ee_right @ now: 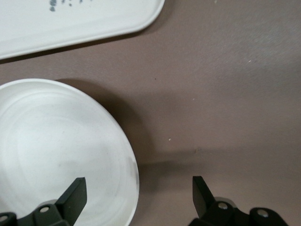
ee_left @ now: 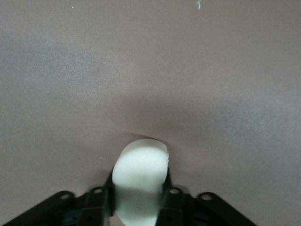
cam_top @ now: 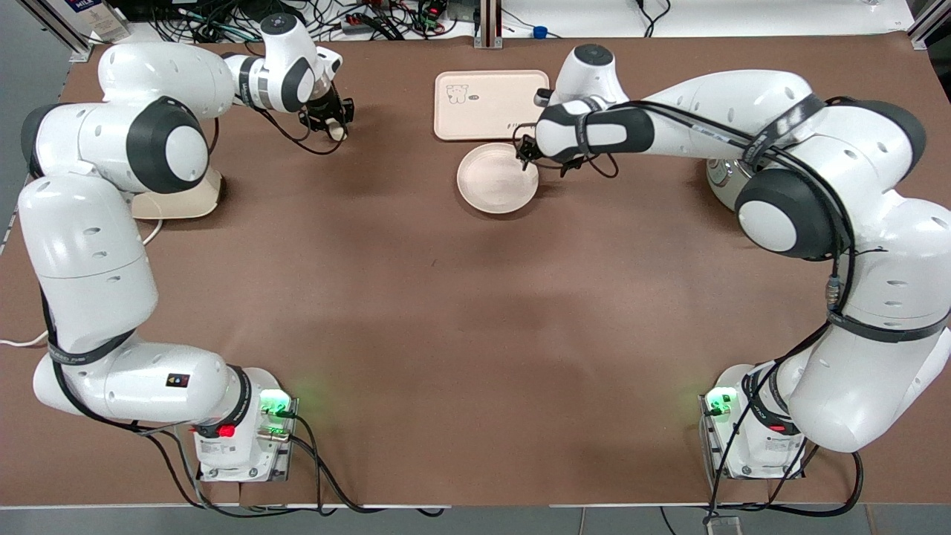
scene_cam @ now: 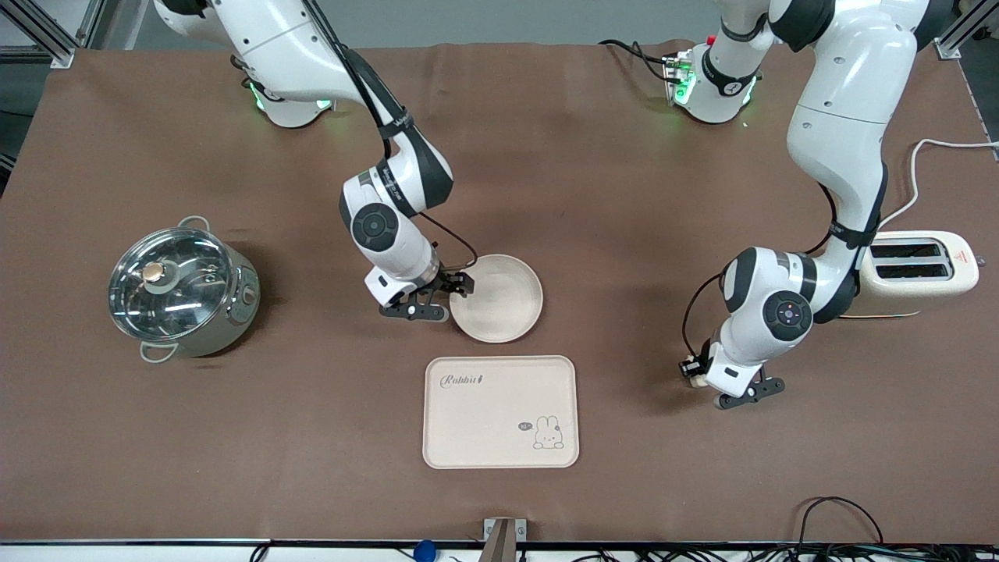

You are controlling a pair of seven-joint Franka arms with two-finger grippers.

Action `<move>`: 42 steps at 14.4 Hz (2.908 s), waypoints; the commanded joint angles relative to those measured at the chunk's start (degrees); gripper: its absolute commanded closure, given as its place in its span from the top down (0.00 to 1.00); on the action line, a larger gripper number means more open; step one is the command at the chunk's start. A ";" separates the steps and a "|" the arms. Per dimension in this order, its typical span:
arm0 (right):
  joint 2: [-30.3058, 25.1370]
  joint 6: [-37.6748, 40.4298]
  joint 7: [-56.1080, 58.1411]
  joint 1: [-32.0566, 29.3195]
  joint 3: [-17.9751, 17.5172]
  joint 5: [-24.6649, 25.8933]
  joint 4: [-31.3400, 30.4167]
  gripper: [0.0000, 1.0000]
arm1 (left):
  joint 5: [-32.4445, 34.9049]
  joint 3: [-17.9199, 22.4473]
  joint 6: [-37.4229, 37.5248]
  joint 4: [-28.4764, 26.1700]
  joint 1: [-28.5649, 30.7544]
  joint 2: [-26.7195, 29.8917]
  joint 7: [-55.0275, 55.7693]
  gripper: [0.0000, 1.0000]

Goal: Place bun in plate and plate on tray
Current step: 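Carry the bun over the plate while the right gripper grips the plate rim, then open the left gripper to drop the bun onto the plate, then move the plate onto the tray with the right gripper while the left gripper withdraws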

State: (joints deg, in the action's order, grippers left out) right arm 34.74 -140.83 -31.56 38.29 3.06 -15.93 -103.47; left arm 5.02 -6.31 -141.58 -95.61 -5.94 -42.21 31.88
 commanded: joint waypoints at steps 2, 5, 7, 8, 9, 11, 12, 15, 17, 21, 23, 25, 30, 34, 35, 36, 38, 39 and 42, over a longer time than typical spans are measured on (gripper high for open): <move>2.00 -0.94 -2.54 1.61 0.72 -0.41 1.25 0.96 | 1.13 -3.96 2.26 0.77 -0.91 2.22 8.79 0.17; 2.78 -0.94 -2.89 1.70 0.72 -0.68 1.96 0.79 | 1.13 -10.02 5.08 1.04 -0.91 4.06 17.66 0.16; 2.96 -0.94 -2.89 1.62 0.72 -0.77 2.40 0.61 | 1.22 -13.97 5.35 0.95 -1.17 4.60 24.51 0.16; 2.96 -0.94 -2.89 1.44 0.72 -0.77 2.40 0.53 | 1.31 -15.38 5.35 1.04 -2.05 4.60 28.11 0.17; 3.05 -1.03 -2.89 1.44 0.72 -0.68 2.40 0.48 | 1.48 -16.36 5.35 1.21 -3.27 4.60 31.54 0.17; 3.40 -1.11 -2.89 1.44 0.72 -0.59 2.40 0.44 | 1.31 -17.24 5.35 3.14 -7.22 4.07 39.27 0.17; 3.40 -1.11 -2.80 1.35 0.72 -0.59 2.40 0.41 | 1.22 -17.16 5.26 4.45 -9.59 3.20 42.36 0.17; 3.40 -1.11 -2.80 1.35 0.72 -0.50 2.40 0.28 | 1.22 -17.16 4.65 6.49 -14.26 0.30 48.88 0.20; 3.40 -1.11 -2.54 1.70 0.72 -0.41 2.40 0.00 | 1.13 -17.16 2.81 6.58 -16.37 -1.72 49.77 0.21; 3.40 -1.11 -2.36 1.26 0.72 -0.41 2.31 0.00 | 1.13 -16.89 1.22 6.58 -17.70 -4.63 49.77 0.33; 3.40 -1.11 -2.28 1.17 0.72 -0.41 2.31 0.00 | 1.22 -16.89 1.22 6.58 -17.96 -4.98 49.51 0.49; 3.32 -0.85 -2.27 1.00 0.72 -0.41 2.40 0.00 | 1.48 -16.81 1.22 6.92 -17.88 -4.37 49.42 0.84; 2.70 -0.32 -2.45 -0.05 0.90 -0.59 4.24 0.00 | 2.10 -16.63 13.84 16.40 -13.14 -0.68 47.32 1.00; 2.52 2.57 -4.72 -3.21 0.81 -1.47 10.38 0.00 | 2.01 -16.28 21.69 19.50 -6.13 3.70 35.49 1.00; 2.79 2.58 -5.87 -3.39 0.81 -1.47 11.96 0.00 | 2.18 -16.28 21.96 19.32 -4.27 5.80 30.83 1.00; 2.87 2.58 -6.84 -3.83 0.81 -1.47 13.11 0.00 | 2.27 -16.19 24.22 19.32 -2.51 7.74 25.91 1.00; 3.22 2.49 -7.55 -5.15 0.72 -1.64 15.65 0.00 | 2.19 -16.19 29.23 19.41 1.44 11.34 16.86 1.00; 4.88 2.05 -7.55 -6.46 0.46 -1.56 17.50 0.00 | 2.27 -16.19 31.78 19.23 3.81 13.63 11.42 1.00; 15.41 2.31 -9.91 -8.13 0.46 -4.96 31.71 0.00 | 2.19 -16.28 41.62 19.15 9.70 20.57 1.19 1.00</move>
State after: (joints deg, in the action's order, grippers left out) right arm 41.40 -139.08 -39.43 31.88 4.33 -17.81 -83.46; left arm 6.07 -22.31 -104.92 -74.87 0.93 -26.97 37.72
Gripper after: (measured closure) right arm 0.947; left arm 0.000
